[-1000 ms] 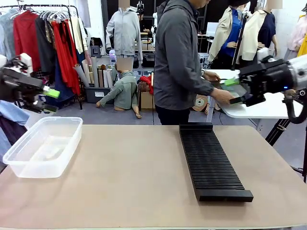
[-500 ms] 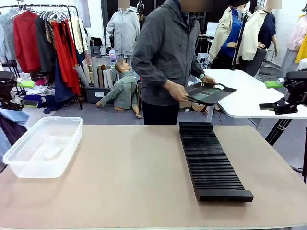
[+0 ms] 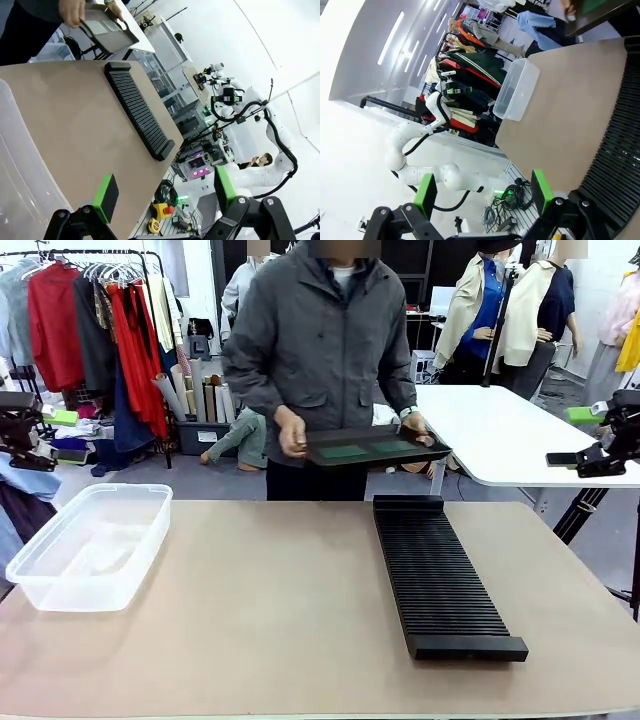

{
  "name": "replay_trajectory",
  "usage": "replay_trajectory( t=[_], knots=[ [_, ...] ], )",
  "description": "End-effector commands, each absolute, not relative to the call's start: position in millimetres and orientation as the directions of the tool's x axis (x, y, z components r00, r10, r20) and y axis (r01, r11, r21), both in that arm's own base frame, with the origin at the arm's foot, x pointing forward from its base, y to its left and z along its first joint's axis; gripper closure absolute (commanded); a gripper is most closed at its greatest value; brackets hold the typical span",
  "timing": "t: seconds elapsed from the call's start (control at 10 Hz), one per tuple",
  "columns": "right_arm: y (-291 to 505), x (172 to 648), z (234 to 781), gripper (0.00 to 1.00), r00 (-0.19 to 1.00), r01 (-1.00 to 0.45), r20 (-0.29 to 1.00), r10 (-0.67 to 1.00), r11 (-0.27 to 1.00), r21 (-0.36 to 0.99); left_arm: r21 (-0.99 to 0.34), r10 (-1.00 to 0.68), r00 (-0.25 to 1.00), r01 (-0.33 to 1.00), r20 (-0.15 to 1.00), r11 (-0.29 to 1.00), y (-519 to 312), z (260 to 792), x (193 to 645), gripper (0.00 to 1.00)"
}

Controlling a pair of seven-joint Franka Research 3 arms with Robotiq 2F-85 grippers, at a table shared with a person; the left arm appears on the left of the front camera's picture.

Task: Sort PCBs into racks and boxes based on the side picked up.
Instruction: Pick up the Blank PCB handed by the Human.

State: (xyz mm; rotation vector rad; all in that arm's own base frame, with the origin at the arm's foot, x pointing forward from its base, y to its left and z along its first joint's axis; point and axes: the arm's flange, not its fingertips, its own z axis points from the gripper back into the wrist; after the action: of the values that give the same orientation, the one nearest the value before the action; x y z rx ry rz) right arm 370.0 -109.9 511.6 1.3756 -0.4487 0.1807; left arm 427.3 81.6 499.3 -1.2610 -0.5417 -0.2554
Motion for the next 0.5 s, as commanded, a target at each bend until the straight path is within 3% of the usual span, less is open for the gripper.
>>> replay_trajectory(
  t=[0.0, 0.4],
  knots=[
    [-111.3, 368.7, 512.3, 0.0, 0.906, -0.372, 0.4, -0.136, 0.192, 0.908, -0.837, 0.12, 0.852, 0.459, 0.51, 0.297, 83.3, 501.7, 426.2, 0.0],
    [-111.3, 368.7, 512.3, 0.0, 0.906, -0.372, 0.4, -0.136, 0.192, 0.908, -0.837, 0.12, 0.852, 0.459, 0.51, 0.297, 83.3, 501.7, 426.2, 0.0]
  ],
)
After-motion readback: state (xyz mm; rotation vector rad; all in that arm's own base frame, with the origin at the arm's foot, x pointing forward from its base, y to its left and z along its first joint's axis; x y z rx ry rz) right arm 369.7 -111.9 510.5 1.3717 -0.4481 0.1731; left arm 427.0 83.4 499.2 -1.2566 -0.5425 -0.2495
